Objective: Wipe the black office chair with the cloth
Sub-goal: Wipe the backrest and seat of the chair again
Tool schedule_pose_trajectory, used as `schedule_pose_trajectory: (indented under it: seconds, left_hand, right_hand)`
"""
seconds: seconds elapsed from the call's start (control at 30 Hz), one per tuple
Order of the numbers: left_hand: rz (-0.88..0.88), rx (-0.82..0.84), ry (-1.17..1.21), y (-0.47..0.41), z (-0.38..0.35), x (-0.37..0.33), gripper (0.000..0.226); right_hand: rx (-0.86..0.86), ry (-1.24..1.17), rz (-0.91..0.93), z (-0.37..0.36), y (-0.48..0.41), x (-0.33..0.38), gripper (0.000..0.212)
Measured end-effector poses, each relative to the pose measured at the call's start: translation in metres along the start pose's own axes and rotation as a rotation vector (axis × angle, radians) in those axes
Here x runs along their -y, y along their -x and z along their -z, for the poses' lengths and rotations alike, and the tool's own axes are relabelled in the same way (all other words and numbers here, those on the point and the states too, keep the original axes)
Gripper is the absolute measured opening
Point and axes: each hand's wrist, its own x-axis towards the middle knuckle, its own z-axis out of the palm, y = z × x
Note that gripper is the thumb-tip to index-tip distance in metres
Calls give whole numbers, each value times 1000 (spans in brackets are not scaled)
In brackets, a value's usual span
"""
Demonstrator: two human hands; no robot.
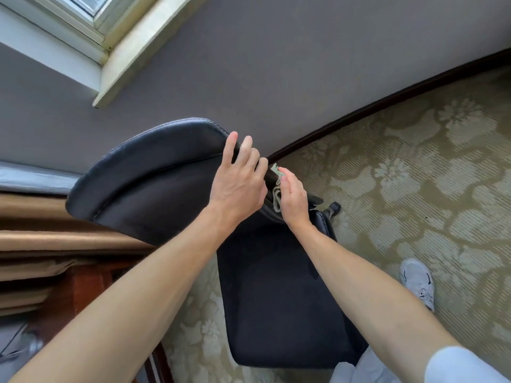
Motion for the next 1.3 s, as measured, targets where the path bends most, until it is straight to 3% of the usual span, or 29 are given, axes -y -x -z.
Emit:
schedule_pose_trajectory:
  seconds: [0.2, 0.47, 0.67, 0.77, 0.97, 1.03, 1.13, 1.3]
  left_hand:
    - [-11, 6, -12, 1, -7, -2, 30]
    - [12, 66, 11, 1, -2, -3, 35]
    - [37, 5, 57, 0, -3, -7, 30]
    - [43, 10, 57, 0, -1, -9, 28]
    - [30, -6, 67, -4, -1, -16, 27]
    - [19, 31, 41, -5, 1, -19, 27]
    - [-29, 213, -21, -12, 6, -33, 35]
    - [-23, 355, 0, -27, 1, -62, 41]
  right_hand:
    - [92, -76, -122, -1, -8, -11, 57]
    - [33, -108, 54, -16, -5, 12, 50]
    - [9, -106, 124, -20, -1, 19, 50]
    - [26, -114, 24, -12, -1, -12, 48]
    - [71, -175, -358, 5, -6, -51, 57]
    - [69, -193, -378, 8, -7, -41, 52]
    - [73, -198, -362, 11, -4, -34, 52]
    - [147, -206, -172, 18, 0, -24, 46]
